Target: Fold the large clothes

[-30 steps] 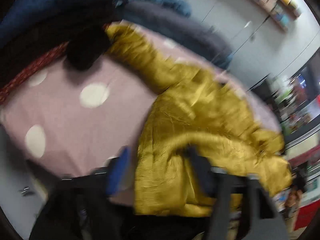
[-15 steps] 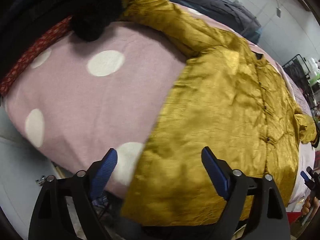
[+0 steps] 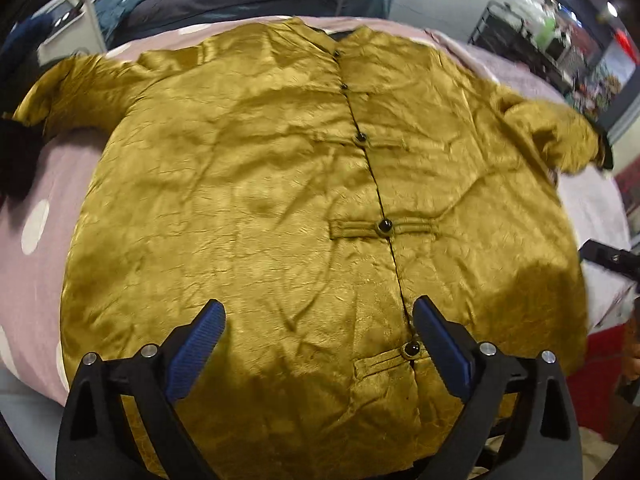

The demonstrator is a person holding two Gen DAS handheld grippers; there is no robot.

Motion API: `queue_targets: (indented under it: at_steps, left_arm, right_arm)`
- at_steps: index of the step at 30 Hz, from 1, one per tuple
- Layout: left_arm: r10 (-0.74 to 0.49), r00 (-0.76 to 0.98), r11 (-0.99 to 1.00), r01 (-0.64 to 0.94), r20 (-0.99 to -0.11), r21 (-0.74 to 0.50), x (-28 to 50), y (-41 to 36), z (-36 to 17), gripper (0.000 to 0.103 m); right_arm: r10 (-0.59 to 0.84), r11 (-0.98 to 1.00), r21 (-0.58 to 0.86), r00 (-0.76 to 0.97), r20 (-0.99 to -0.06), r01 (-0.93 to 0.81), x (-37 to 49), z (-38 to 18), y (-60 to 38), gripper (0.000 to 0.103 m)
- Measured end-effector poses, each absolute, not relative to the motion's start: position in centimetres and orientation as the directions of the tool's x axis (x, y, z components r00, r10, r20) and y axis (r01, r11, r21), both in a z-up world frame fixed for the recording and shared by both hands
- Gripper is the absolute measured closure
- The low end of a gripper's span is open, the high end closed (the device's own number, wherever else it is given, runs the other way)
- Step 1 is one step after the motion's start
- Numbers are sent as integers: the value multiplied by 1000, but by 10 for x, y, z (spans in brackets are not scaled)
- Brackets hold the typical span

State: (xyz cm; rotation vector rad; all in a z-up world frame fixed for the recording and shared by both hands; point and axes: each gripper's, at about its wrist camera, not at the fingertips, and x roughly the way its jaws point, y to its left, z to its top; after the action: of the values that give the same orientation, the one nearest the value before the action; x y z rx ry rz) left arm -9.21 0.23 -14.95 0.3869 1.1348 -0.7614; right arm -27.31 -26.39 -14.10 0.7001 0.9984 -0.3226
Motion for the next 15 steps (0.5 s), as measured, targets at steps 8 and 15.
queue_targets:
  at_steps: [8,15]
  left_arm:
    - [-268,256,708,706,-929,-10,-103,-2,-192,5]
    - [-263,266,712,702,-927,0,-104,2,-196,5]
  right_arm:
    - [-157,976,-93,342,-926,198,-231,-185,-168,14]
    - [-200,969,-120,407,-891,214,-243,-201,-167,5]
